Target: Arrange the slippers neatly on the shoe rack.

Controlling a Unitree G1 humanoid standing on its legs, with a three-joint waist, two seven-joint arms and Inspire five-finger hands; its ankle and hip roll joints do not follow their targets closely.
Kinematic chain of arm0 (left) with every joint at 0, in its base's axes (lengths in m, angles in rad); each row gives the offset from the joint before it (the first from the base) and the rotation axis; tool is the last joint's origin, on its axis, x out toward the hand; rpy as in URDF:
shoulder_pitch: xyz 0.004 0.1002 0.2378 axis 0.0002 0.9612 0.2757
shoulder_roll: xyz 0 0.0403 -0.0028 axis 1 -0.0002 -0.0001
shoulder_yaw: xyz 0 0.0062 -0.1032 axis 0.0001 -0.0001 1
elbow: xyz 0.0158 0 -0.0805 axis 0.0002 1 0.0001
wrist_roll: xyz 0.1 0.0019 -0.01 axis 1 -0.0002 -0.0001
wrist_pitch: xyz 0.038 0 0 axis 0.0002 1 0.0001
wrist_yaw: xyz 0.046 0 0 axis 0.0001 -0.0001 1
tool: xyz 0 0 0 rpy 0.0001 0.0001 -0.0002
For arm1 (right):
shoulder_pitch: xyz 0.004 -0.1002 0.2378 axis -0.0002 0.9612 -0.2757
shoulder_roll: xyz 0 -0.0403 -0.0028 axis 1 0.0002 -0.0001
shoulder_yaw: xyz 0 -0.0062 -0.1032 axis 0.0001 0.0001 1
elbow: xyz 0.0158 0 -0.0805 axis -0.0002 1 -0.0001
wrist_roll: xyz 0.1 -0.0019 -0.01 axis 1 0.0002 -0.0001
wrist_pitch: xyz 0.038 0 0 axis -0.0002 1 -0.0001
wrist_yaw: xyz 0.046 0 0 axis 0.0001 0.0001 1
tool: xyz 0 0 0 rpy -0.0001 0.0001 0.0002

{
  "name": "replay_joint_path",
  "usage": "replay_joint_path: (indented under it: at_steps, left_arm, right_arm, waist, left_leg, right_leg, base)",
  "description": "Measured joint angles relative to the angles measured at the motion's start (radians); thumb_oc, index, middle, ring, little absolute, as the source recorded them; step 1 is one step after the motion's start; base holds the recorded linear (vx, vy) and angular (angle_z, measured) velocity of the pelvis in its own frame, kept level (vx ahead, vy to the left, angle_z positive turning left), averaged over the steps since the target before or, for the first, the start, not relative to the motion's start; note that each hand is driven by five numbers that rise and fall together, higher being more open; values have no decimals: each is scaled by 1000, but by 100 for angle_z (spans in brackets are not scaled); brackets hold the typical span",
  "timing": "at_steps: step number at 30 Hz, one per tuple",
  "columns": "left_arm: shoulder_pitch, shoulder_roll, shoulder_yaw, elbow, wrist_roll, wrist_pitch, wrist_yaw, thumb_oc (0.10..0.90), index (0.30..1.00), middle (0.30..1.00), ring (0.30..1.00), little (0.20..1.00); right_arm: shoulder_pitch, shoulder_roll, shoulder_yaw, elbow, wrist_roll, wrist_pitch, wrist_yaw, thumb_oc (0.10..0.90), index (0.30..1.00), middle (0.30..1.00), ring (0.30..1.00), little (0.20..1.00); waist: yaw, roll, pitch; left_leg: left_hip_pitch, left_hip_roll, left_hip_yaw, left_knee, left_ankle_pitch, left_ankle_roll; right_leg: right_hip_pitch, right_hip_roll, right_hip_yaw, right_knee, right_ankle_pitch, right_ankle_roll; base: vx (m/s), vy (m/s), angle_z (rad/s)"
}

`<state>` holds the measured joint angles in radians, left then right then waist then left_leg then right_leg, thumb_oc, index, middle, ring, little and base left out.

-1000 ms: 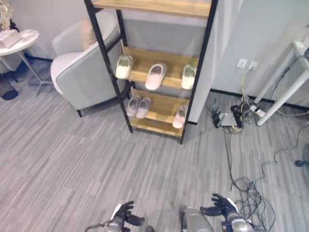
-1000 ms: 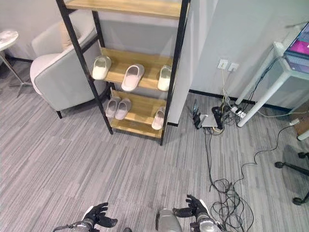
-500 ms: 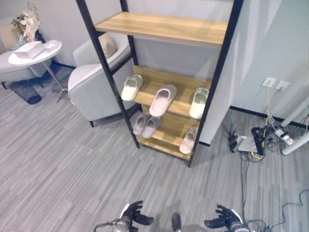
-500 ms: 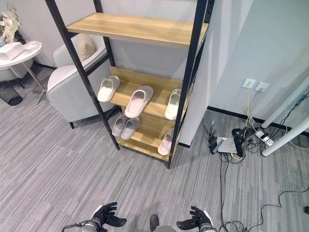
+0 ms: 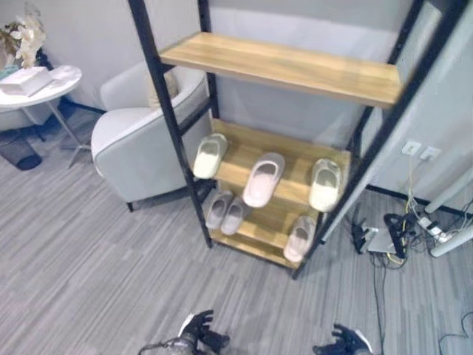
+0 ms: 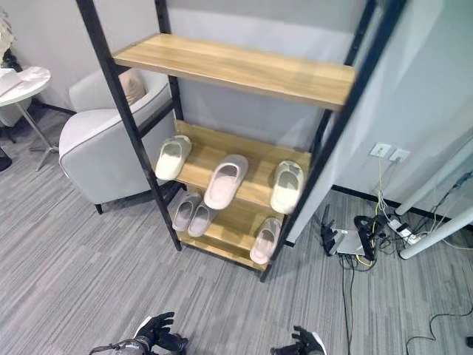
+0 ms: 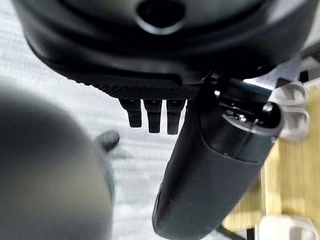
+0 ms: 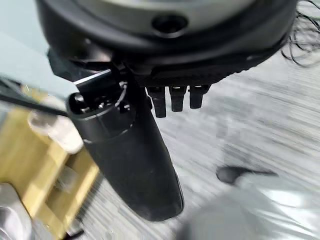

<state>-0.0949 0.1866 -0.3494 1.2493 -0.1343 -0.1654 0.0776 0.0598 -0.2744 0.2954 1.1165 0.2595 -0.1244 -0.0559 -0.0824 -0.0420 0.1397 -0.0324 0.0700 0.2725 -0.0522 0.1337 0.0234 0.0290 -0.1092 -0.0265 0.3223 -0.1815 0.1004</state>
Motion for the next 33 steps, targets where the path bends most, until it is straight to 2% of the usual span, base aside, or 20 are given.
replay_joint_path:
  at_steps: [1,2,4,5,7,9,12,14,15,17,20,21,22,23,24,26,27,29,31,33]
  left_arm:
    - [1,4,0,1,0,1,1,800,900,900,900,900]
    - [4,13,0,1,-1,3,1,800,900,900,900,900]
    - [4,34,-2,-1,-3,7,6,800,900,900,900,900]
    - [7,36,-1,0,-8,9,7,800,900,900,900,900]
    - [9,38,1,-1,-9,10,6,800,900,900,900,900]
    - [1,35,1,0,-9,12,5,800,900,900,900,900]
    - [-2,25,0,1,-9,13,3,800,900,900,900,900]
    - [8,23,-5,-1,-7,12,-5,800,900,900,900,900]
    - [18,17,-10,-3,-7,11,-4,800,900,900,900,900]
    - [27,6,-8,-3,-8,12,-4,800,900,900,900,900]
    - [13,0,-8,-4,-7,11,-5,800,900,900,900,900]
    - [3,-8,-9,-5,-7,8,-4,800,900,900,900,900]
    - [-4,-12,-10,-6,-7,9,-4,800,900,900,900,900]
    - [-3,-16,-11,-21,-7,6,-5,800,900,900,900,900]
    - [-1,-18,-12,-29,-7,6,-5,800,900,900,900,900]
    - [-2,-17,-15,-50,-8,5,-3,800,900,900,900,900]
    - [-8,-15,-22,-50,-7,5,-3,800,900,900,900,900]
    - [-7,-14,-29,-50,-9,5,-3,800,900,900,900,900]
    - [1,-14,-39,-48,-9,5,-3,800,900,900,900,900]
    - [0,-15,-39,-46,-11,5,-4,800,900,900,900,900]
  right_arm:
    - [2,-1,-16,-9,1,-4,0,800,900,900,900,900]
    - [0,0,-15,-14,0,-4,1,800,900,900,900,900]
    - [-23,6,-16,-20,0,-3,0,800,900,900,900,900]
    - [-31,2,-26,-27,-1,-9,-1,800,900,900,900,900]
    - [-50,1,-25,-24,-1,-15,-1,800,900,900,900,900]
    - [-63,3,-23,-23,-1,-18,0,800,900,900,900,900]
    - [-64,5,-23,-18,-1,-17,0,800,900,900,900,900]
    - [-48,11,-23,-19,-1,-13,1,800,900,900,900,900]
    - [-26,13,-26,-16,-1,-10,1,800,900,900,900,900]
    - [-17,10,-35,-13,-1,-8,0,800,900,900,900,900]
    - [-24,4,-34,-15,0,-11,1,800,900,900,900,900]
    - [-36,-2,-32,-18,1,-12,0,800,900,900,900,900]
    - [-41,-5,-27,-18,3,-12,-1,800,900,900,900,900]
    - [-51,-11,-15,-21,19,-15,-1,800,900,900,900,900]
    - [-52,-13,-13,-21,19,-17,-1,800,900,900,900,900]
    - [-60,-14,-7,-19,19,-18,-1,800,900,900,900,900]
    - [-63,-13,-1,-19,19,-18,-1,800,900,900,900,900]
    - [-61,-13,11,-18,19,-17,-1,800,900,900,900,900]
    - [-66,-18,14,-20,19,-19,-2,800,900,900,900,900]
    - [-59,-24,14,-17,18,-19,-1,800,900,900,900,900]
  waist:
    - [-10,-4,-1]
    - [-14,-18,-3]
    - [-2,-37,13]
    - [-10,-24,16]
    - [-21,-8,22]
    - [-32,-3,33]
    - [-46,-12,44]
    - [-60,-26,44]
    - [-57,-26,45]
    - [-54,4,38]
    - [-49,-9,39]
    - [-47,-12,41]
    - [-48,-23,46]
    - [-39,-18,43]
    - [-47,-13,41]
    - [-35,-7,35]
    - [-30,-10,37]
    - [-20,-17,39]
    - [-4,-12,35]
    - [-17,-14,34]
  left_leg:
    - [15,-20,3,0,-19,24]
    - [25,-41,8,1,-32,30]
    - [61,-77,29,-10,-71,63]
    - [72,-80,15,-18,-88,73]
    - [85,-73,9,-27,-90,72]
    - [88,-69,-14,-27,-99,72]
    - [100,-75,-40,-22,-118,63]
    - [123,-91,-82,-21,-128,41]
    - [154,-86,-102,-10,-148,15]
    - [137,-46,-108,86,-190,-37]
    - [56,-27,-99,319,-197,-103]
    - [1,-18,-111,456,-189,-135]
    - [-33,-7,-113,519,-185,-152]
    - [-45,4,-104,534,-190,-153]
    - [-52,11,-112,516,-193,-150]
    - [-41,24,-123,327,-188,-145]
    - [-39,27,-134,273,-174,-145]
    - [-32,32,-209,133,-135,-143]
    - [-29,33,-299,83,-105,-145]
    - [-23,30,-329,74,-81,-139]
  right_leg:
    - [-59,-22,1,110,-24,14]
    - [-84,-44,7,171,-32,23]
    - [-169,-92,6,308,6,35]
    - [-198,-80,-8,325,-9,34]
    - [-215,-36,-13,247,-22,36]
    - [-251,4,-54,117,-21,12]
    - [-297,21,-125,-15,64,-10]
    - [-274,26,-114,-115,148,-7]
    - [-224,32,-105,-143,229,-70]
    - [-167,61,-131,-195,215,-95]
    - [-93,64,-134,-267,223,-121]
    - [-62,65,-126,-286,216,-142]
    - [-49,66,-121,-300,216,-144]
    - [-29,74,-111,-318,222,-151]
    - [-22,82,-101,-327,221,-151]
    - [-11,110,-55,-350,230,-148]
    - [-4,118,-42,-365,236,-148]
    - [17,143,15,-390,246,-158]
    - [19,167,74,-387,252,-165]
    - [39,173,112,-390,244,-153]
  base:
    - [157,154,-6]
    - [106,101,2]
    - [236,127,-18]
    - [346,126,-14]
    - [285,11,9]
    - [279,-47,28]
    - [220,-87,40]
    - [153,-89,66]
    - [168,-107,49]
    - [149,-109,30]
    - [123,-79,8]
    - [155,-8,-12]
    - [196,39,-31]
    - [203,66,-30]
    - [203,107,-44]
    - [197,138,-53]
    - [211,147,-77]
    - [143,117,-92]
    - [101,141,-114]
    - [125,190,-65]
